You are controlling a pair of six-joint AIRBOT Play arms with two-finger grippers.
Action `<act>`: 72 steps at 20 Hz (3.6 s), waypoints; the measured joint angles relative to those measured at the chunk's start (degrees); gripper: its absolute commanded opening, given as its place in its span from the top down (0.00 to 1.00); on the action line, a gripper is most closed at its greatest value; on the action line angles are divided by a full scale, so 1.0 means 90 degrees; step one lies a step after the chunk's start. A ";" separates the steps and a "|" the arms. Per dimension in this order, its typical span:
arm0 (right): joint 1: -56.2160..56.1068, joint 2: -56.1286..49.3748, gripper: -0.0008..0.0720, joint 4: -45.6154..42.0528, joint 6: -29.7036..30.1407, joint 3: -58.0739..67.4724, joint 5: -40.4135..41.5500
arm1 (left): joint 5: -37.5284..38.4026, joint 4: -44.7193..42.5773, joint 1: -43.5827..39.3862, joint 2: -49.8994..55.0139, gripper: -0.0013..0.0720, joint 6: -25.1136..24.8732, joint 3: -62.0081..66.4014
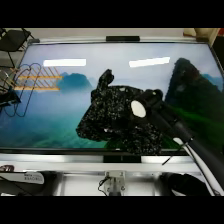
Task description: Fold the shirts.
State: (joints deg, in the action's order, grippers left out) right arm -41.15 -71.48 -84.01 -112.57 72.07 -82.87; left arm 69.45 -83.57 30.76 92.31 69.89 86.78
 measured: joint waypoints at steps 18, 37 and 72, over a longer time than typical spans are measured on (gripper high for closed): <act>0.0000 0.0000 0.93 -0.0039 -0.0253 0.0000 -0.0100 | 0.0185 -0.0121 0.0306 0.1025 0.15 -0.1112 0.0219; 0.0000 0.0000 0.93 -0.0488 -0.0255 0.0000 -0.0100 | 0.0505 -0.0070 -0.0226 0.1462 0.92 -0.1280 0.0226; 0.2038 0.0272 0.93 -0.1248 0.1824 0.0007 -0.0279 | 0.3611 -0.0891 -0.9187 -0.4617 0.93 0.0590 -0.3009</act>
State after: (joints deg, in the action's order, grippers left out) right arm -22.81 -69.04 -95.24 -96.16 72.14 -85.38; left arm 101.95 -91.59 -51.92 50.76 75.20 59.70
